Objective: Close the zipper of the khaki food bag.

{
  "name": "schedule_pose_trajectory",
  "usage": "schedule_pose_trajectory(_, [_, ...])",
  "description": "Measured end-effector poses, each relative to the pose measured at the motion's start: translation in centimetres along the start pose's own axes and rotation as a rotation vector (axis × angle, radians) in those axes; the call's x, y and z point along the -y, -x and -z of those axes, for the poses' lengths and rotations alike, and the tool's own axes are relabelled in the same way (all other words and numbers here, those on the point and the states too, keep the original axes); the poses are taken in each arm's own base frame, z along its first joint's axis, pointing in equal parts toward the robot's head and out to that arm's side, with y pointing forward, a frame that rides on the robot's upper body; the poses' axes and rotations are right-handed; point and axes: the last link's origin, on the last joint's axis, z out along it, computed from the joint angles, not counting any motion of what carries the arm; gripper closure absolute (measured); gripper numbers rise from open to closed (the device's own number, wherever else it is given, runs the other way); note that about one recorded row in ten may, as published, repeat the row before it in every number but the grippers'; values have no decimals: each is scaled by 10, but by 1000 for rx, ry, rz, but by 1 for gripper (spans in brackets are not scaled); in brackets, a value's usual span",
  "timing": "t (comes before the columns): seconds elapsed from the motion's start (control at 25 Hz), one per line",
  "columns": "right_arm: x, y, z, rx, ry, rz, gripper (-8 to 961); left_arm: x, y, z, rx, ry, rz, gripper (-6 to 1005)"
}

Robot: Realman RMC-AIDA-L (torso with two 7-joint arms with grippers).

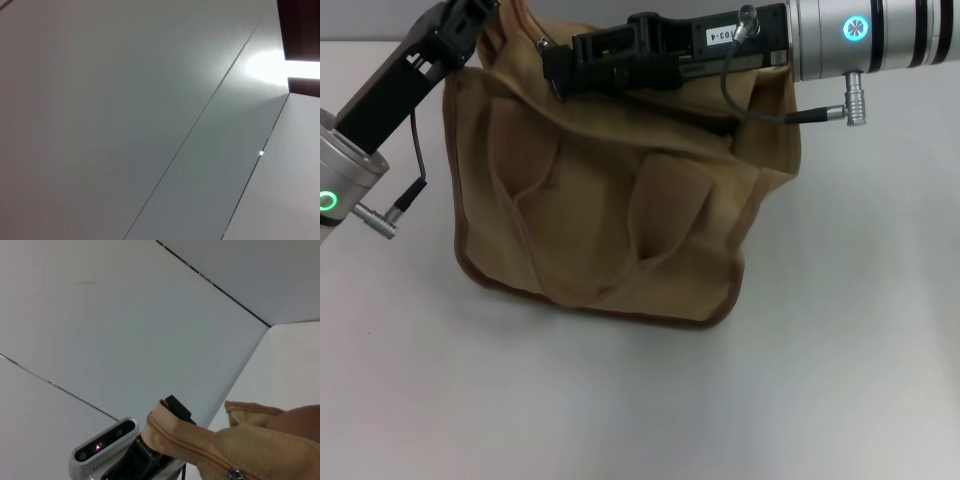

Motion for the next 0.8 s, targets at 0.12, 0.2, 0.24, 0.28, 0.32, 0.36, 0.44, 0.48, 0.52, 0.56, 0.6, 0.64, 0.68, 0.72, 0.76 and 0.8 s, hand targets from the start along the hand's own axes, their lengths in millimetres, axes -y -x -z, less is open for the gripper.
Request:
schedule_pose_trajectory(0.12, [1, -1, 0, -3, -4, 5, 485, -1, 0, -3, -2, 13, 7, 945])
schedule_pose_trajectory(0.2, [3, -2, 0, -6, -15, 11, 485, -3, 0, -4, -3, 24, 10, 944])
schedule_pose_trajectory(0.24, [4, -2, 0, -7, -23, 17, 485, -3, 0, -5, -4, 30, 12, 944])
schedule_pose_trajectory(0.28, [5, -3, 0, -7, -27, 20, 485, -4, 0, -6, -4, 34, 12, 944])
schedule_pose_trajectory(0.32, [6, -4, -1, -6, -30, 25, 485, -4, 0, -6, -4, 37, 13, 944])
schedule_pose_trajectory(0.36, [6, -4, -2, -5, -30, 30, 488, -5, 0, -7, -4, 40, 14, 944])
schedule_pose_trajectory(0.44, [5, -5, -4, -7, -25, 42, 495, -5, 0, -8, -2, 42, 14, 943])
schedule_pose_trajectory(0.48, [4, -5, -5, -9, -22, 48, 499, -5, 1, -8, 0, 44, 15, 943])
schedule_pose_trajectory(0.52, [4, -5, -6, -11, -20, 52, 503, -5, 1, -9, 3, 46, 15, 943])
schedule_pose_trajectory(0.56, [3, -5, -7, -12, -20, 55, 506, -5, 1, -9, 6, 47, 15, 943])
schedule_pose_trajectory(0.6, [3, -5, -8, -11, -20, 57, 510, -5, 1, -9, 7, 48, 15, 943])
schedule_pose_trajectory(0.64, [3, -5, -8, -9, -20, 62, 513, -5, 1, -10, 7, 48, 15, 943])
schedule_pose_trajectory(0.68, [3, -5, -9, -6, -19, 68, 517, -5, 1, -10, 7, 48, 15, 943])
schedule_pose_trajectory(0.72, [3, -5, -8, -4, -18, 79, 520, -5, 1, -9, 8, 47, 15, 942])
schedule_pose_trajectory(0.76, [3, -4, -8, 0, -18, 91, 523, -5, 2, -9, 8, 46, 16, 942])
schedule_pose_trajectory(0.8, [2, -3, -7, 3, -18, 104, 527, -5, 2, -9, 8, 44, 16, 942])
